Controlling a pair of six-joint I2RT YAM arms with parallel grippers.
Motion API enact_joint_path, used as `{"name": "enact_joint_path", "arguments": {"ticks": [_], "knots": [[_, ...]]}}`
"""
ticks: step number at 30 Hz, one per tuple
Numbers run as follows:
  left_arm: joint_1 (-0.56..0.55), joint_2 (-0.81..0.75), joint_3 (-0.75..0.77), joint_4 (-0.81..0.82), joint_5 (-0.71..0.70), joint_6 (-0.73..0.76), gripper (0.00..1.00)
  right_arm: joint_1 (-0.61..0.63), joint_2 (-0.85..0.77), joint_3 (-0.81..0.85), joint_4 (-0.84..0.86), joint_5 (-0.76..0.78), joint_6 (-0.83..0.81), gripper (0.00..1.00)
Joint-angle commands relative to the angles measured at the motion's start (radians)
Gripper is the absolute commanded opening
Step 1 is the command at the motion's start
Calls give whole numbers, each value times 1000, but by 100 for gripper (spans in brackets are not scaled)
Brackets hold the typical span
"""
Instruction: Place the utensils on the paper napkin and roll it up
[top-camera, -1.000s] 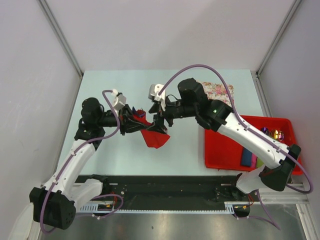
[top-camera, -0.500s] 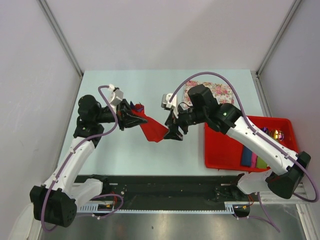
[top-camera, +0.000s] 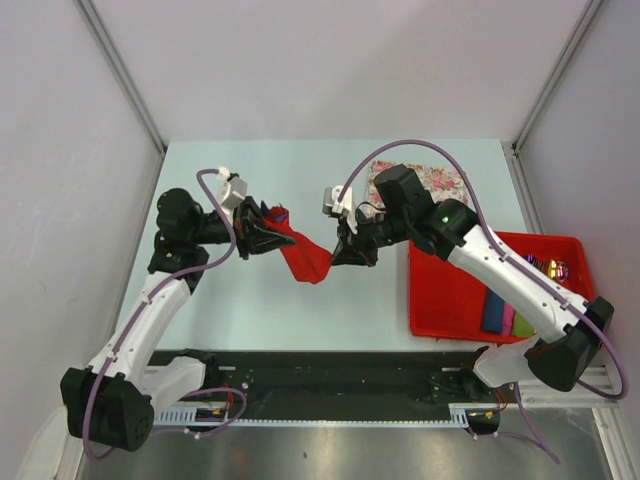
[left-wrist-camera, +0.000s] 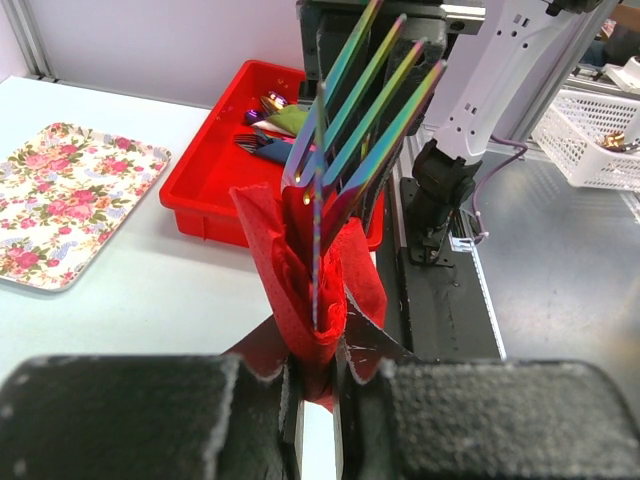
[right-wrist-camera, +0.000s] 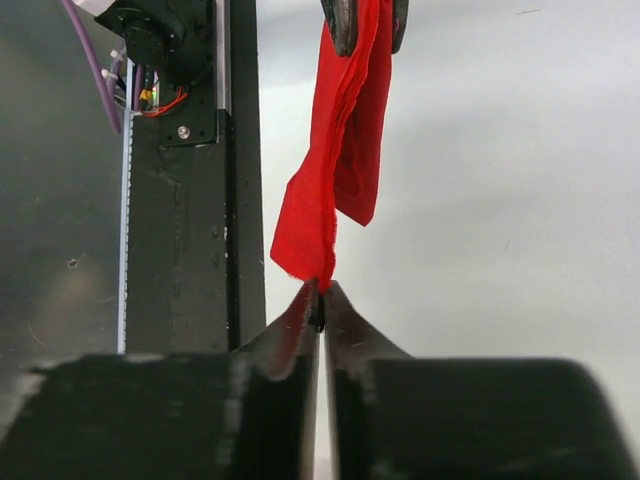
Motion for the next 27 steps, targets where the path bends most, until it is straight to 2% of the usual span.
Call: {"name": "enact_joint_path", "arguments": {"ticks": [1, 10, 17, 24, 27], "knots": [[-1, 0, 57, 62, 34, -5, 0, -17, 15, 60, -1, -32, -20, 0], [-33, -8, 78, 15, 88, 21, 0, -89, 100, 61, 71, -29, -53, 0], [-84, -15, 80, 33, 53, 2, 0, -36, 167, 75, 181, -74, -34, 0], [-84, -2, 40, 324, -1, -230, 0, -5, 185, 32, 272, -64, 3, 0], [-81, -6, 37, 317, -39, -229, 0, -5, 197, 46, 287, -32, 32, 0]]}}
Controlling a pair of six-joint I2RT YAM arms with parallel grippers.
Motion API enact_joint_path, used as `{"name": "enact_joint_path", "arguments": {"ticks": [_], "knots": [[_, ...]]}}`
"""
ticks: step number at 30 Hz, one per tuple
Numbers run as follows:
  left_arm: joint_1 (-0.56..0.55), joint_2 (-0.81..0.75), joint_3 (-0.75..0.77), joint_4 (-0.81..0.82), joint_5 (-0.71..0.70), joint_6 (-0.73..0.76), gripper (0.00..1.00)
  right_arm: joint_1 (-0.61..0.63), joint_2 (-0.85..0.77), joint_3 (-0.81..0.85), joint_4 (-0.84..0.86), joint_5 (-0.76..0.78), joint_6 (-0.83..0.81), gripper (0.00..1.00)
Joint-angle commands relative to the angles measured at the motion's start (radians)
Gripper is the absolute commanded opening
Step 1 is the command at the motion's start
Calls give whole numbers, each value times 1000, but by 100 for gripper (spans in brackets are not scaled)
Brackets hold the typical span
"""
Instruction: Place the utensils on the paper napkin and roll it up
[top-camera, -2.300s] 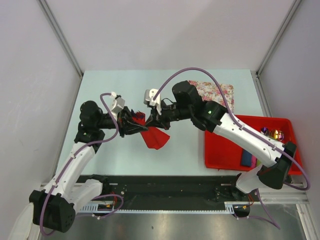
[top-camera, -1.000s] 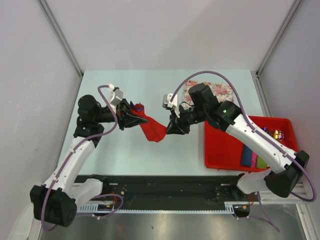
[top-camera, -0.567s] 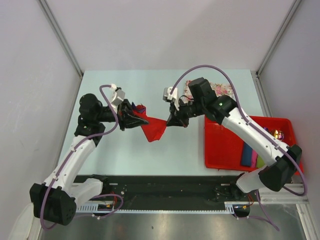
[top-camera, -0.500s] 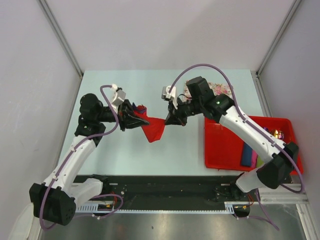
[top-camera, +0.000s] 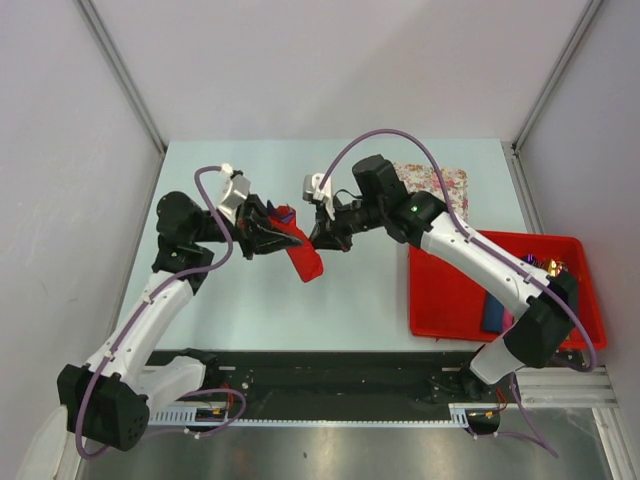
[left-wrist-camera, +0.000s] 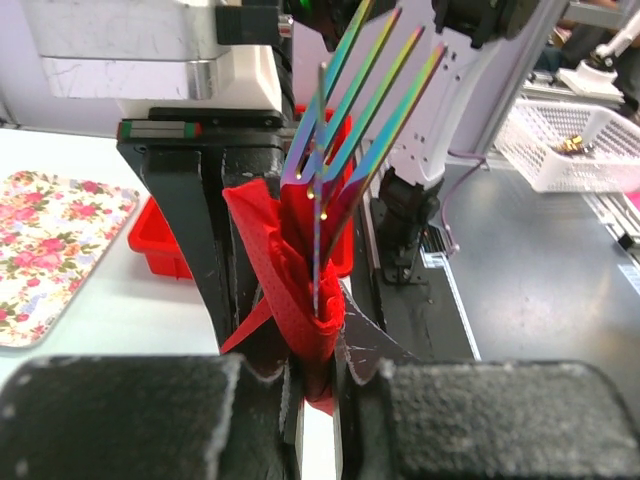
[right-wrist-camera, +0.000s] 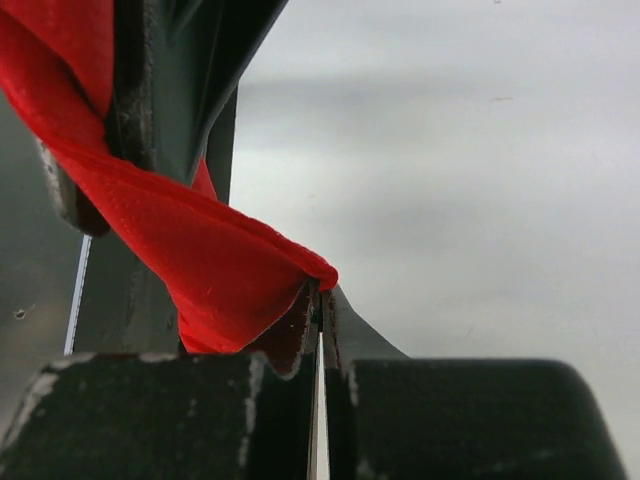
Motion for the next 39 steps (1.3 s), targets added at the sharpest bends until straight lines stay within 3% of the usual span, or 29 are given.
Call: {"name": "enact_joint_path", "arguments": {"ticks": [1, 3, 4, 7, 13, 18, 19, 21, 32, 39], "knots": [[1, -15, 13, 150, -64, -84, 0, -11, 27, 12, 51, 54, 60, 10], [11, -21, 17, 76, -155, -48, 0, -41, 27, 34, 42, 83, 104, 30], [24, -22, 19, 50, -190, -35, 0, -84, 26, 40, 36, 84, 138, 47], [66, -18, 4, 31, -332, -52, 0, -193, 6, 66, 36, 86, 282, 71], [147, 33, -23, 159, -496, -259, 0, -319, -69, 16, 141, 29, 590, 80], [149, 45, -10, 163, -549, -290, 0, -279, -105, -44, 240, 35, 701, 74], [149, 44, -10, 160, -561, -290, 0, -272, -103, -48, 253, 34, 712, 66], [149, 42, -9, 154, -566, -297, 0, -252, -94, -63, 270, 35, 733, 59], [147, 21, -26, 174, -566, -334, 0, -190, -22, -44, 312, -8, 747, 53], [147, 10, -32, 174, -560, -342, 0, -186, -2, -28, 330, -78, 768, 37]]}}
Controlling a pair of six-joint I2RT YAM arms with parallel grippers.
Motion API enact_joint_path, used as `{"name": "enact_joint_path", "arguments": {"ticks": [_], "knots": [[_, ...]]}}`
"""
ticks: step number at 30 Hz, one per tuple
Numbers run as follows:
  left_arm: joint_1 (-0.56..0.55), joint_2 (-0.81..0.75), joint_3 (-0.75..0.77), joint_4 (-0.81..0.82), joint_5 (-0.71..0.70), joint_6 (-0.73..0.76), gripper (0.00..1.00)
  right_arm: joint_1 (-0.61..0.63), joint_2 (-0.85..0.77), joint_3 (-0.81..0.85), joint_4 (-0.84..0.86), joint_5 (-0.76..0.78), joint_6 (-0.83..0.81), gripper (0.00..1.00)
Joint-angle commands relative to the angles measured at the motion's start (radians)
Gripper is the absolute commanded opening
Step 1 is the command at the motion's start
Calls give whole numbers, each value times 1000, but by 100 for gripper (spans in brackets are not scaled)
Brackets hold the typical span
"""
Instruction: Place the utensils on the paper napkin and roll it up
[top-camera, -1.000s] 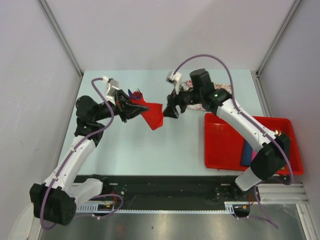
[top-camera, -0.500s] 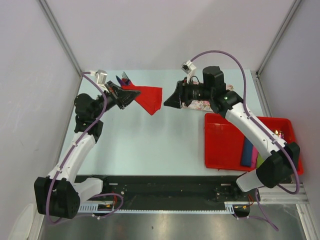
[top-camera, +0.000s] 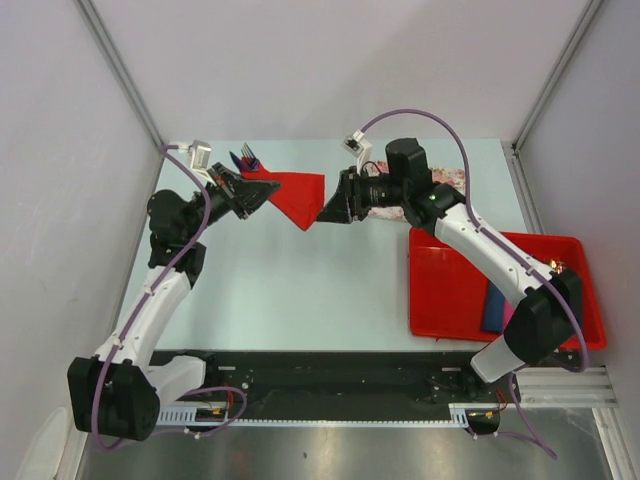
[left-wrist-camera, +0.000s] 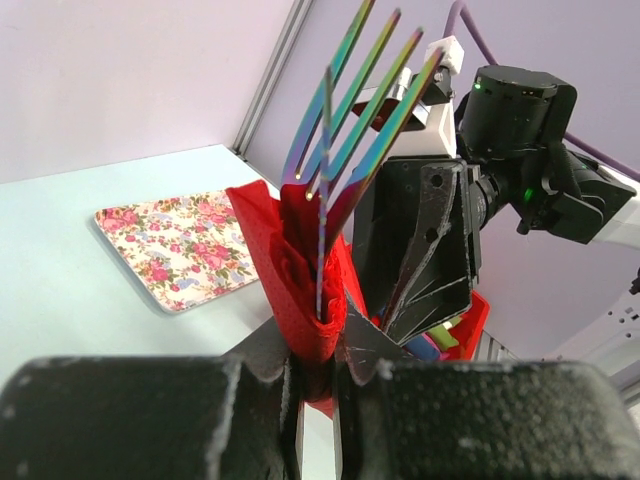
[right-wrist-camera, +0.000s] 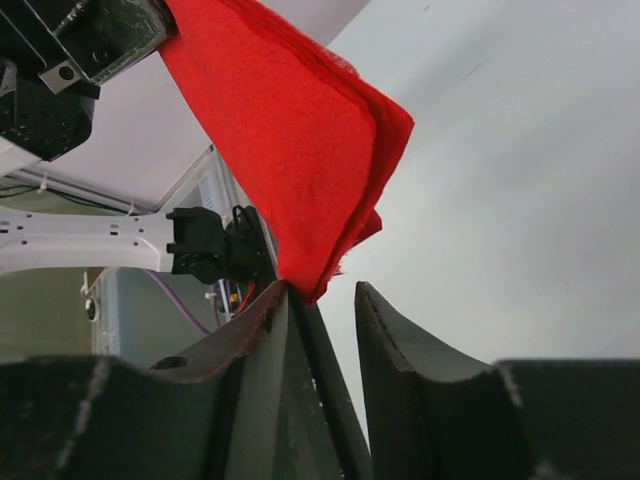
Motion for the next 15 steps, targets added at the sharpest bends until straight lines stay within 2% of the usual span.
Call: {"name": "enact_joint_path", "arguments": {"ticks": [1, 2, 9, 11, 13, 14, 15], "knots": [[1, -41, 0, 62, -14, -28, 0, -1, 4, 47, 70, -73, 28, 34], [1, -40, -1, 61, -11, -28, 0, -4, 3, 48, 74, -81, 37, 31], [1, -38, -4, 58, 2, -24, 0, -4, -1, 62, 82, -124, 60, 33], [1, -35, -1, 59, 5, -25, 0, -4, 4, 65, 79, -122, 57, 20], [1, -34, 5, 59, 8, -27, 0, -3, 4, 64, 68, -121, 42, 14], [1, -32, 6, 59, 8, -28, 0, -3, 4, 64, 58, -118, 31, 5], [1, -32, 8, 67, 11, -42, 0, -6, 4, 67, 44, -113, 4, 0]]}}
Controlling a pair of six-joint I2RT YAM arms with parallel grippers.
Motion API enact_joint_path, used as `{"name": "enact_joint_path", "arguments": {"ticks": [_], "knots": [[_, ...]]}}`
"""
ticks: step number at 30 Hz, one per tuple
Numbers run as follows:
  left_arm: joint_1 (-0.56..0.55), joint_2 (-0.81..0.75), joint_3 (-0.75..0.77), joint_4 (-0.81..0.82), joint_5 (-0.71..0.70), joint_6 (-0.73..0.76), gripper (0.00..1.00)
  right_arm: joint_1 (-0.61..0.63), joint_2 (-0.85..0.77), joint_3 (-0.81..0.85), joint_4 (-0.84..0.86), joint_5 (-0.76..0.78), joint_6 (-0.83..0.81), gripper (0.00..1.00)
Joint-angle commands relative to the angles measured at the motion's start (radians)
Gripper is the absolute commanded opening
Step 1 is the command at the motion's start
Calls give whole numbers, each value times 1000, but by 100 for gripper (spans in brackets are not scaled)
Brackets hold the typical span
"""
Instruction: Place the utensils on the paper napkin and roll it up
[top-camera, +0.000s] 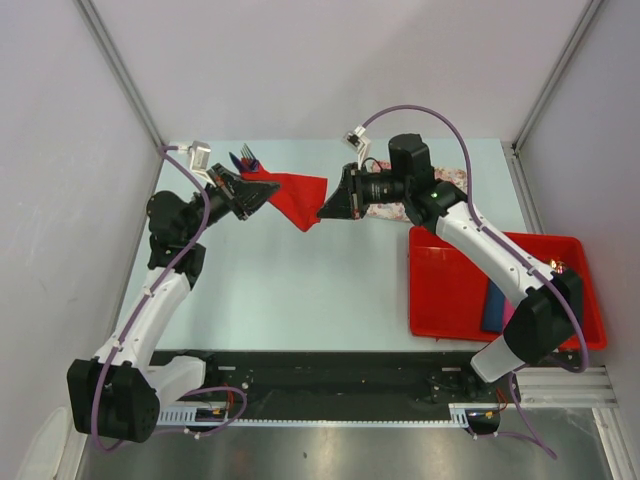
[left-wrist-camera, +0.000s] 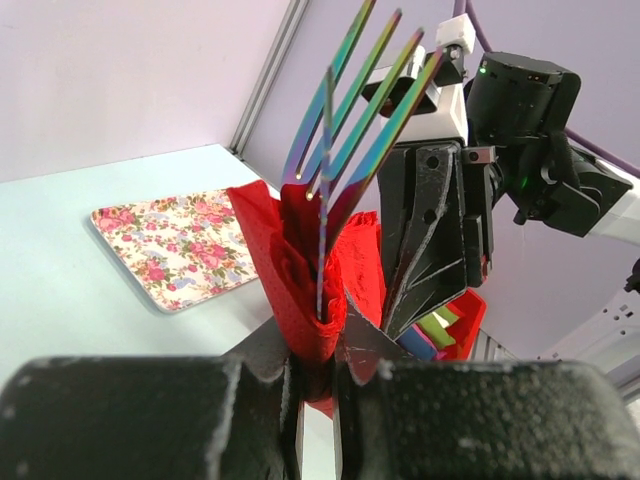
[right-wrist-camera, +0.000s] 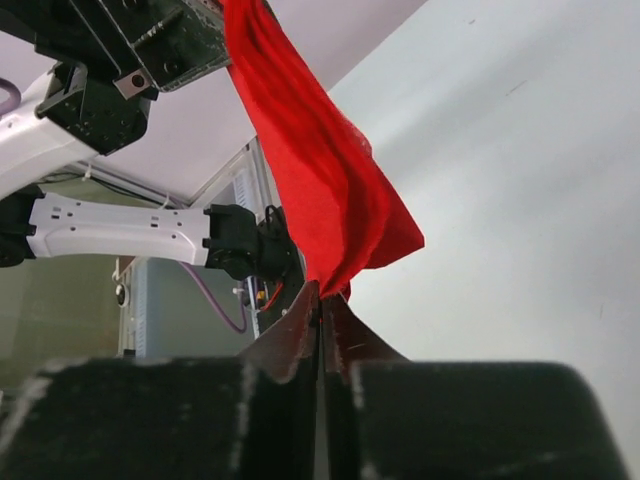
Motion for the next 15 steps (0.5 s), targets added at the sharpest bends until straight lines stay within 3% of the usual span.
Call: {"name": "enact_joint_path", "arguments": {"ticks": [1, 11, 15], "knots": [[1, -22, 13, 79, 23, -50, 0, -6, -4, 47, -25, -10, -52, 0], [3, -22, 0, 227, 225, -198, 0, -61, 27, 129, -196, -24, -318, 0], [0, -15, 22, 247, 241, -229, 0, -40, 38, 118, -220, -48, -378, 0]]}}
